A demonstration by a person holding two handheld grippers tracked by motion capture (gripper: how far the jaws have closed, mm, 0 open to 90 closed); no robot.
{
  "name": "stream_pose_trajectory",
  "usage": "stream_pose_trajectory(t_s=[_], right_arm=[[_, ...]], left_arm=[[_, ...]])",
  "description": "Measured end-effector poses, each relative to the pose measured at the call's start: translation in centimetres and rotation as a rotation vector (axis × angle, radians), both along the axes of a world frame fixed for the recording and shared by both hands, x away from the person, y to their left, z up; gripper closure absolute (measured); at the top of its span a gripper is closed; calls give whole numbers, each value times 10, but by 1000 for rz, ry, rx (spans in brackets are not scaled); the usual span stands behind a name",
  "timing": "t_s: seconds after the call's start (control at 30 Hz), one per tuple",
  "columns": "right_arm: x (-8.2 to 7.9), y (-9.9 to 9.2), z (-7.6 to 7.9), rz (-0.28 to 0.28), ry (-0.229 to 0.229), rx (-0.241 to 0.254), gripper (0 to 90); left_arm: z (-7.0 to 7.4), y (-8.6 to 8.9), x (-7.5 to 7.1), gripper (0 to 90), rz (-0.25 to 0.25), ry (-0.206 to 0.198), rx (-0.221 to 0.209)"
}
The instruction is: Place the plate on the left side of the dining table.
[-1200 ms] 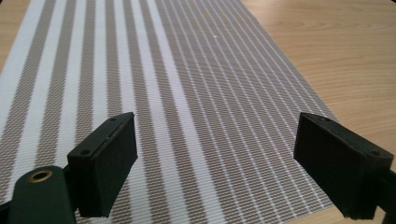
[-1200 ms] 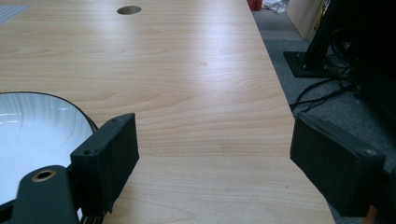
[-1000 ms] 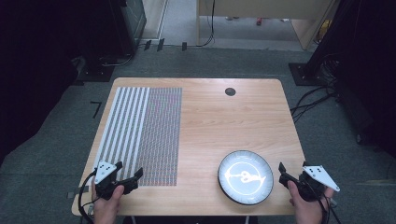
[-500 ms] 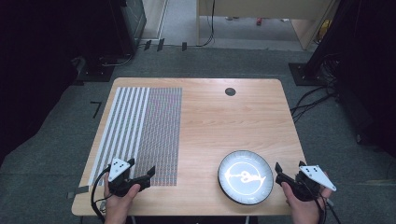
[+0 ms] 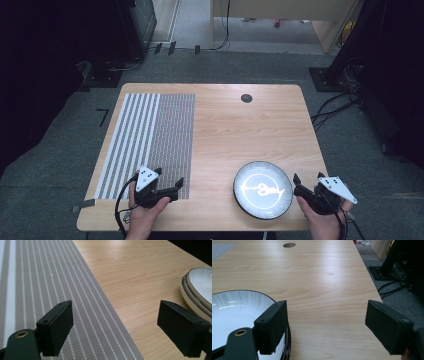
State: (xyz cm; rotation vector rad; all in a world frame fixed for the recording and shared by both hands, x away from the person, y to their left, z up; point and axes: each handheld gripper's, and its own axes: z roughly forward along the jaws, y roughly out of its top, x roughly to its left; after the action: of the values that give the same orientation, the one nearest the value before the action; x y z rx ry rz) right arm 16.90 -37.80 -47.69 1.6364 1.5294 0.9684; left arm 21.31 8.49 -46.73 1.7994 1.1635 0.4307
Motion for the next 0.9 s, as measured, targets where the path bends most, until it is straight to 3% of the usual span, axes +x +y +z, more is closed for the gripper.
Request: stream_pose_trajectory(t_s=[0.47, 0.6, 0.73, 0.9], right_arm=[[-1, -2, 1, -31, -9, 25, 273], [0, -1, 0, -19, -12, 22, 304], [0, 2, -1, 10, -18, 18, 390], [0, 4, -1, 39, -19, 36, 452]], left_arm=[[-1, -28, 1, 135, -46, 14, -13], [-1, -37, 3, 135, -61, 16, -13], [0, -46, 4, 136, -75, 15, -12], [1, -66, 5, 137, -108, 15, -8]])
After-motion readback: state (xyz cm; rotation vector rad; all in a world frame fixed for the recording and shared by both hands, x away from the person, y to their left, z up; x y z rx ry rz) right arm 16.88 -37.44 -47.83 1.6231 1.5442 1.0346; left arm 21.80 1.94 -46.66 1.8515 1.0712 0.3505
